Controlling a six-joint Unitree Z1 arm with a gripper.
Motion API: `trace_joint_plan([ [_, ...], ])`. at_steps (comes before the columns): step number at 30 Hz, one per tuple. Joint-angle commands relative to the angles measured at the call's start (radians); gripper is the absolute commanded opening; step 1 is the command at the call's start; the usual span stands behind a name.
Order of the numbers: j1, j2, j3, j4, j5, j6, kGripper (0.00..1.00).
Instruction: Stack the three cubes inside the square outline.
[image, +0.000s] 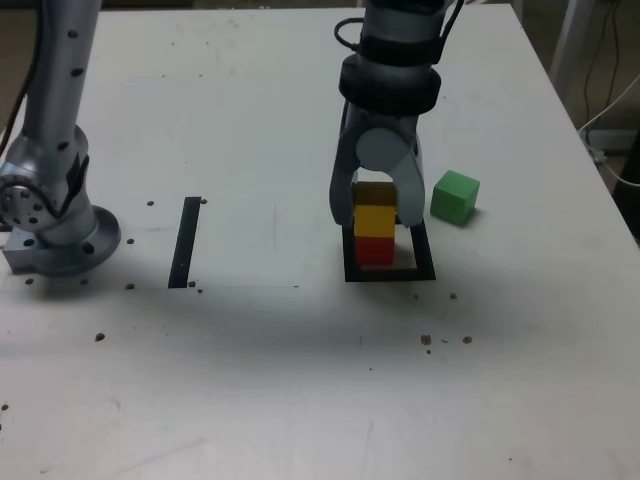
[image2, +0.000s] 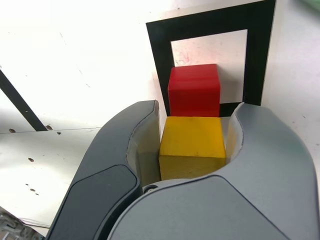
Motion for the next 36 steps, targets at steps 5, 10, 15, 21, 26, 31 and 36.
trace_joint_plan([
  [5,0.011,0.015,0.006,-0.004,0.001,0.007,0.3],
  [10,0.017,0.021,0.007,-0.008,0.002,0.012,0.3],
  [15,0.019,0.027,0.006,-0.02,0.006,0.015,0.33],
  [21,0.028,0.04,0.013,-0.031,0.004,0.033,0.82],
  [26,0.029,0.041,0.025,-0.037,0.001,0.035,0.99],
  [31,0.033,0.029,0.038,-0.049,0.006,0.035,0.99],
  [36,0.056,-0.017,0.045,-0.047,0.046,0.024,0.99],
])
